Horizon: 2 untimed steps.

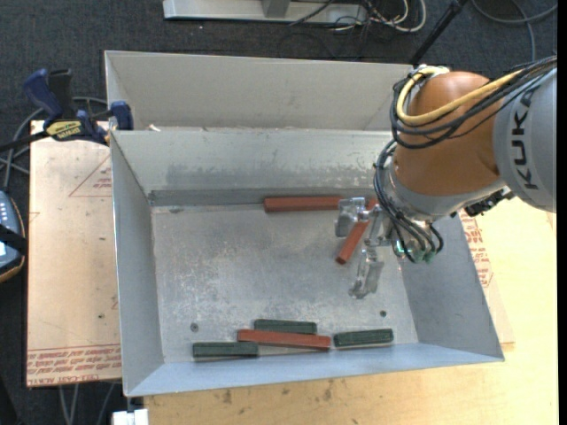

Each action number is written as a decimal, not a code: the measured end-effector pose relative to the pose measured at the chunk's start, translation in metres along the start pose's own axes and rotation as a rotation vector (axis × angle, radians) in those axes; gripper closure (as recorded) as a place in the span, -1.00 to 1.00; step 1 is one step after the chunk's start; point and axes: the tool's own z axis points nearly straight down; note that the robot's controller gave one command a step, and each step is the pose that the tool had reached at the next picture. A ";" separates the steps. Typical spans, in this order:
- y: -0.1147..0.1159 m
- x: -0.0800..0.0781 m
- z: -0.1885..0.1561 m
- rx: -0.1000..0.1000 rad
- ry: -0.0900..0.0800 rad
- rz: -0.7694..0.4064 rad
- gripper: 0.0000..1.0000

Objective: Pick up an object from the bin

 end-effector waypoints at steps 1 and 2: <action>-0.062 -0.006 0.014 0.003 -0.006 -0.022 -1.00; -0.085 -0.072 0.072 0.001 -0.008 -0.189 -1.00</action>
Offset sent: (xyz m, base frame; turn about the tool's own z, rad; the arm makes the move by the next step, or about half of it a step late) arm 0.0057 -0.0581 -0.0130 -0.0295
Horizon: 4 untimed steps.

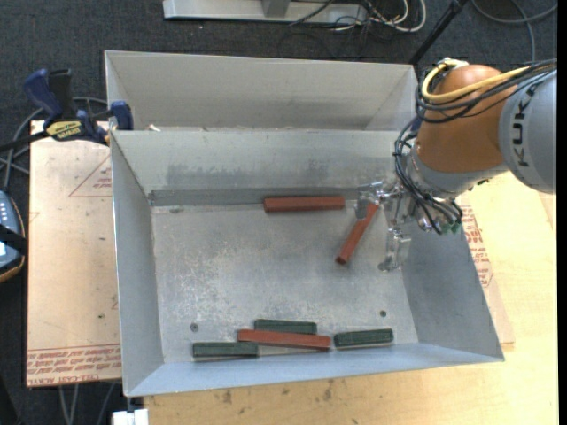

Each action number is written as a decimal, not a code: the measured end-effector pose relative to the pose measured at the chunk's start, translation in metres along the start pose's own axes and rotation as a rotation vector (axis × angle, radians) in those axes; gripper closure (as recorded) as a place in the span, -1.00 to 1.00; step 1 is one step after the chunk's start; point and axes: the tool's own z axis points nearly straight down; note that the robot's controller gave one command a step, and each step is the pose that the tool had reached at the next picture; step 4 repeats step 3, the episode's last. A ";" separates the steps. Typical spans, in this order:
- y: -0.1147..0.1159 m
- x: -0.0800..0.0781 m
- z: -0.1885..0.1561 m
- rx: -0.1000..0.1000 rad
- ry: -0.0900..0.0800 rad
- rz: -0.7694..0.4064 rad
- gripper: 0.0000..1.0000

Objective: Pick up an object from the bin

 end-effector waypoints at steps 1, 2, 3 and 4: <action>-0.008 -0.044 0.076 -0.001 -0.005 -0.141 -1.00; -0.009 -0.043 0.073 -0.001 -0.004 -0.139 1.00; 0.057 -0.024 -0.068 0.001 -0.010 -0.242 1.00; 0.057 -0.024 -0.068 0.001 -0.010 -0.242 1.00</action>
Offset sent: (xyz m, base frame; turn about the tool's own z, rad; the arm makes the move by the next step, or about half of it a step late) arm 0.0430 -0.0010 -0.0740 -0.1430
